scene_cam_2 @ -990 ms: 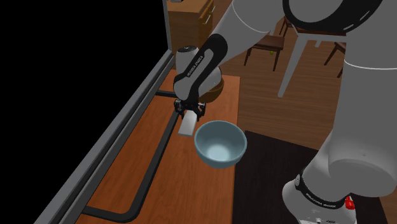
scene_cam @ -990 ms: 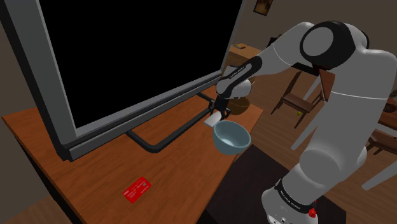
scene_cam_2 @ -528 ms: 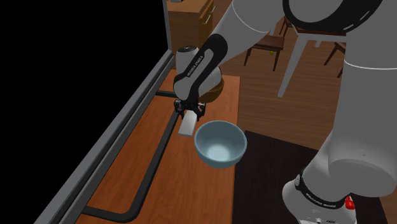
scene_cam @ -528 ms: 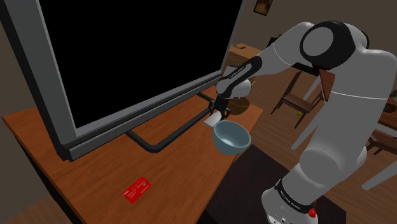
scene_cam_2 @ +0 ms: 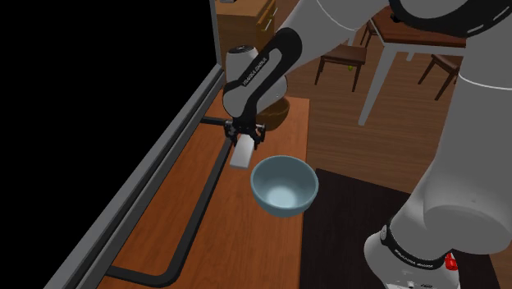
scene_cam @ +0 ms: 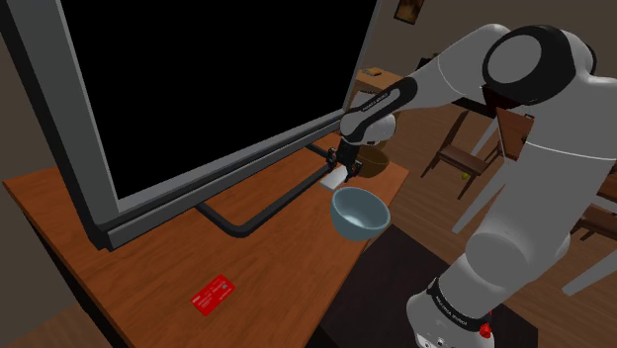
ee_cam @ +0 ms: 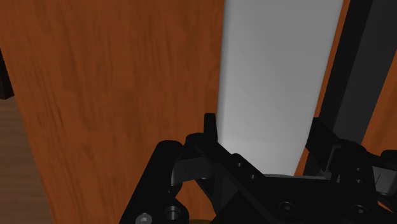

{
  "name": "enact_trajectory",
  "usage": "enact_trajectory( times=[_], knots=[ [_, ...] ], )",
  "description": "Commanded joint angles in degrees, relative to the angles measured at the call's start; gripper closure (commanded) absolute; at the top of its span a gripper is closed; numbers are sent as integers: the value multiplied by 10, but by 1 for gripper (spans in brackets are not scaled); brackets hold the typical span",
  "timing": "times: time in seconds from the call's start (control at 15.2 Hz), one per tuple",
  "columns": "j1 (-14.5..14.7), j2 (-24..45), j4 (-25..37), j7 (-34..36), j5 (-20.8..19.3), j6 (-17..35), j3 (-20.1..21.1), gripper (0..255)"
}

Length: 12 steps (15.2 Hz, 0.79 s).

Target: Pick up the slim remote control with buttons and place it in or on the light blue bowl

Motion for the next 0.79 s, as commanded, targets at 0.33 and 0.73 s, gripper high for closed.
enact_trajectory(
  times=[0.33, 0.73],
  knots=[
    [1, -42, 7, 3, -3, -48, -1, 255],
    [2, -74, 17, 5, -5, -91, -2, 255]
  ],
)
